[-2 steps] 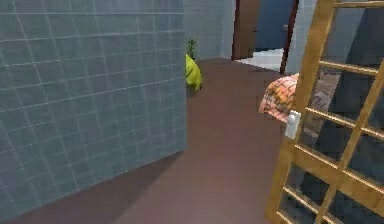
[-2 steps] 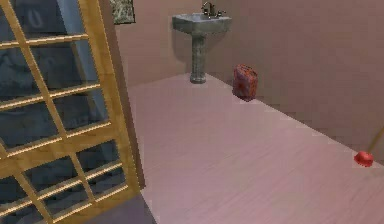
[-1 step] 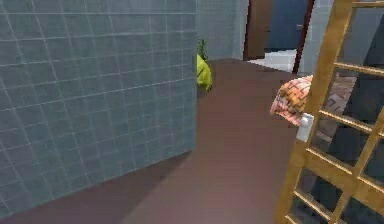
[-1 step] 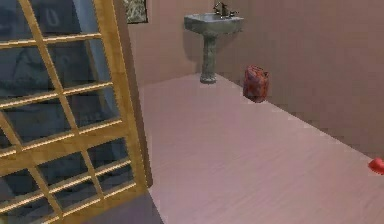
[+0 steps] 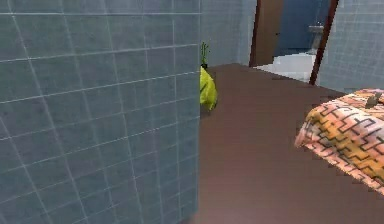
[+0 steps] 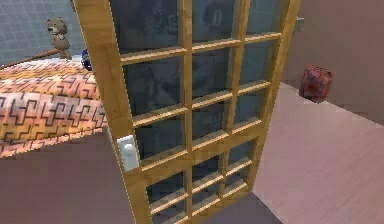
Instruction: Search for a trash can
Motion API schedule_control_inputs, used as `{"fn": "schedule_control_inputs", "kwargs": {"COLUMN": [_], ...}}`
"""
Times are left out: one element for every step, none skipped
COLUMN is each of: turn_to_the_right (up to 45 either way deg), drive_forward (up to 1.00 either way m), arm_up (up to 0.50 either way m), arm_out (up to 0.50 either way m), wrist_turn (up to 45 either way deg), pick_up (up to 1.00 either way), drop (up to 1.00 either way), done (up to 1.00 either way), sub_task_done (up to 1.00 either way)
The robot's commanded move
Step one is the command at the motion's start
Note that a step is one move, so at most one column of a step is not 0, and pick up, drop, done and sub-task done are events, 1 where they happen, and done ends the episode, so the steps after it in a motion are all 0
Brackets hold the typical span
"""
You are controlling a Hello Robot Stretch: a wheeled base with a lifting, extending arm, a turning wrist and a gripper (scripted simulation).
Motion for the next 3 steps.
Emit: {"fn": "schedule_control_inputs", "kwargs": {"turn_to_the_right": [12.0, 0.0, 42.0], "drive_forward": [0.00, 0.60, 0.00], "arm_up": [0.00, 0.00, 0.00], "arm_out": [0.00, 0.00, 0.00], "wrist_turn": [0.0, 0.0, 0.0], "pick_up": [0.00, 0.00, 0.00], "drop": [0.00, 0.00, 0.00], "done": [0.00, 0.00, 0.00], "sub_task_done": [0.00, 0.00, 0.00]}}
